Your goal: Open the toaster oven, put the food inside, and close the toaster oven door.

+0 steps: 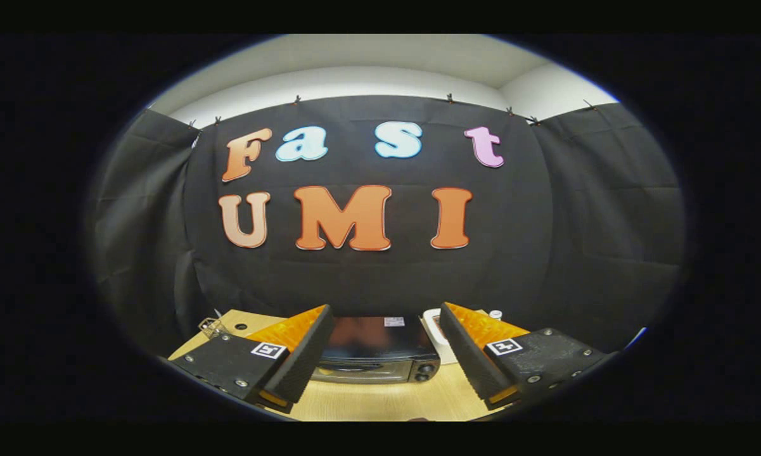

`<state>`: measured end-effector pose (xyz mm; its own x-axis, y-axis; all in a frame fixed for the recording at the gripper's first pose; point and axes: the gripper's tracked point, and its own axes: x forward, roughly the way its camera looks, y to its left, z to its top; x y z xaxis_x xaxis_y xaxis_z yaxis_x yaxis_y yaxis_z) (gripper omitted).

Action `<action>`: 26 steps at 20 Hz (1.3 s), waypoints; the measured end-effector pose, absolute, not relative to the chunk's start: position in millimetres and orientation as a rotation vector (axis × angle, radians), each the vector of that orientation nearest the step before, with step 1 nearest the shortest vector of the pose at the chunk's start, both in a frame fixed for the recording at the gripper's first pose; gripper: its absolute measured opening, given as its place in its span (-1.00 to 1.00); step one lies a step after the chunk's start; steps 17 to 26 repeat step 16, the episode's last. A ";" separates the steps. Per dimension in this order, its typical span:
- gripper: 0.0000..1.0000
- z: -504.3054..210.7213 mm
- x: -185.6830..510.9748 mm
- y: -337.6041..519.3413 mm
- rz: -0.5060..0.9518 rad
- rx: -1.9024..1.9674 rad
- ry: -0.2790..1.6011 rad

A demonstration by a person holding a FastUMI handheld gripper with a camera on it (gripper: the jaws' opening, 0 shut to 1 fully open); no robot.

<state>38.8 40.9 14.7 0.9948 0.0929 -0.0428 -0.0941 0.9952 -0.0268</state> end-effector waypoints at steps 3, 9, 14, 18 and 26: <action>0.98 12.7 37.1 36.8 0.088 -0.026 0.044; 0.98 7.1 32.5 29.7 0.079 -0.017 0.052; 0.98 -0.1 22.6 18.4 0.044 0.002 0.040; 0.98 -4.3 18.8 16.6 0.036 0.025 0.036; 0.98 -4.3 18.8 16.6 0.036 0.025 0.036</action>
